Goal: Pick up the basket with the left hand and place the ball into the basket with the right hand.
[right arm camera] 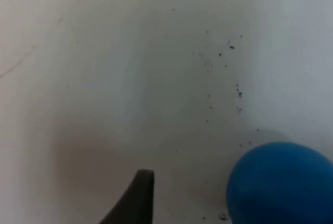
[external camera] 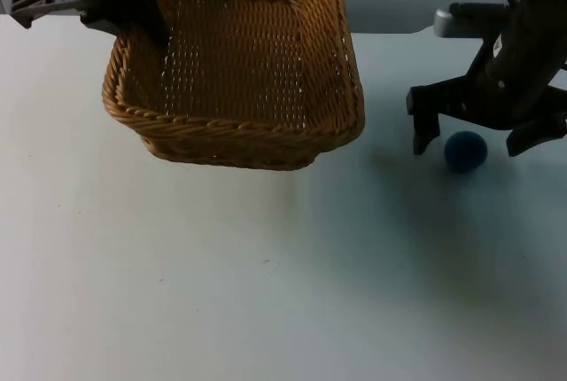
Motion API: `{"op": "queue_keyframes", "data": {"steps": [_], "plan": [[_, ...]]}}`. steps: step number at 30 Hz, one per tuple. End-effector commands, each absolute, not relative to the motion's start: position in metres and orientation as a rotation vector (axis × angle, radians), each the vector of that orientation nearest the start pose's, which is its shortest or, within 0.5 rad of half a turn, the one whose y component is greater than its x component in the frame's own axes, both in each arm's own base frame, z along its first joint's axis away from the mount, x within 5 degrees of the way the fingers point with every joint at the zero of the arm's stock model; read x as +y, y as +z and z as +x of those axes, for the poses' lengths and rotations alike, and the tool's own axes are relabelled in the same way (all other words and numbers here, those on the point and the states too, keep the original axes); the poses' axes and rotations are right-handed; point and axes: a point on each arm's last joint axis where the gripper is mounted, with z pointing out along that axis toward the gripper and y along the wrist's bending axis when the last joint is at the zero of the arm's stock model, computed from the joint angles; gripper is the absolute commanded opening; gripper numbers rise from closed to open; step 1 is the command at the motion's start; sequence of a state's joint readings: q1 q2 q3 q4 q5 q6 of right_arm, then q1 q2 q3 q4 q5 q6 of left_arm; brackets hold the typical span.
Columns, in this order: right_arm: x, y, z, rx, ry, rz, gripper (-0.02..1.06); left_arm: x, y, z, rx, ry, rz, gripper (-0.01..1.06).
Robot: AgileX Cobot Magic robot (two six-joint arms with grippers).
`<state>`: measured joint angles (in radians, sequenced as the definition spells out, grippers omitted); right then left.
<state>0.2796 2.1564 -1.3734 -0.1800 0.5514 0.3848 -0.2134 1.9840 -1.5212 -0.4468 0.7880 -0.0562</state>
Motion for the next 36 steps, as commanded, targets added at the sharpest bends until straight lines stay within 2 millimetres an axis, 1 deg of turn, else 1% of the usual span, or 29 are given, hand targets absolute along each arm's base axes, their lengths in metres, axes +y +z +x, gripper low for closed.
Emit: {"op": "queue_keyframes", "data": {"steps": [1, 10, 13, 15, 16, 17, 18, 19, 21, 22, 23, 24, 29, 32, 34, 36], "plan": [[0.108, 0.108, 0.412, 2.790, -0.007, -0.045, 1.03, -0.119, 0.221, 0.413, 2.712, -0.621, -0.148, 0.00], [0.108, 0.109, 0.412, 2.787, -0.011, -0.051, 1.01, -0.119, 0.221, 0.413, 2.712, -0.621, -0.148, 0.00], [0.103, 0.109, 0.414, 2.787, -0.009, -0.031, 0.97, -0.119, 0.221, 0.412, 2.715, -0.622, -0.148, 0.00], [0.097, 0.109, 0.415, 2.787, -0.013, -0.009, 0.89, -0.119, 0.221, 0.412, 2.715, -0.622, -0.148, 0.00], [0.097, 0.109, 0.415, 2.787, -0.013, -0.009, 0.89, -0.119, 0.221, 0.412, 2.715, -0.622, -0.148, 0.00], [0.094, 0.108, 0.416, 2.789, -0.015, -0.001, 0.81, -0.119, 0.221, 0.412, 2.715, -0.622, -0.148, 0.00], [0.093, 0.108, 0.416, 2.791, -0.017, 0.007, 0.70, -0.119, 0.221, 0.412, 2.715, -0.622, -0.148, 0.00], [0.092, 0.108, 0.416, 2.791, -0.017, 0.011, 0.62, -0.119, 0.221, 0.412, 2.715, -0.622, -0.148, 0.00], [0.091, 0.108, 0.416, 2.793, -0.018, 0.014, 0.50, -0.119, 0.221, 0.412, 2.715, -0.622, -0.148, 0.00], [0.091, 0.108, 0.416, 2.793, -0.018, 0.014, 0.50, -0.119, 0.221, 0.412, 2.715, -0.622, -0.148, 0.00], [0.091, 0.107, 0.416, 2.794, -0.019, 0.014, 0.47, -0.119, 0.221, 0.413, 2.712, -0.621, -0.149, 0.00], [0.091, 0.106, 0.416, 2.797, -0.022, 0.002, 0.47, -0.119, 0.221, 0.413, 2.712, -0.621, -0.149, 0.00], [0.090, 0.094, 0.414, 2.843, -0.045, -0.016, 0.47, -0.119, 0.221, 0.413, 2.712, -0.621, -0.149, 0.00], [0.090, 0.093, 0.413, 2.839, -0.043, -0.021, 0.45, -0.119, 0.221, 0.413, 2.712, -0.621, -0.149, 0.00], [0.092, 0.094, 0.413, 2.837, -0.041, -0.026, 0.33, -0.119, 0.221, 0.413, 2.712, -0.621, -0.149, 0.00], [0.096, 0.098, 0.412, 2.836, -0.037, -0.034, 0.16, -0.119, 0.221, 0.413, 2.713, -0.619, -0.147, 0.00]]}}
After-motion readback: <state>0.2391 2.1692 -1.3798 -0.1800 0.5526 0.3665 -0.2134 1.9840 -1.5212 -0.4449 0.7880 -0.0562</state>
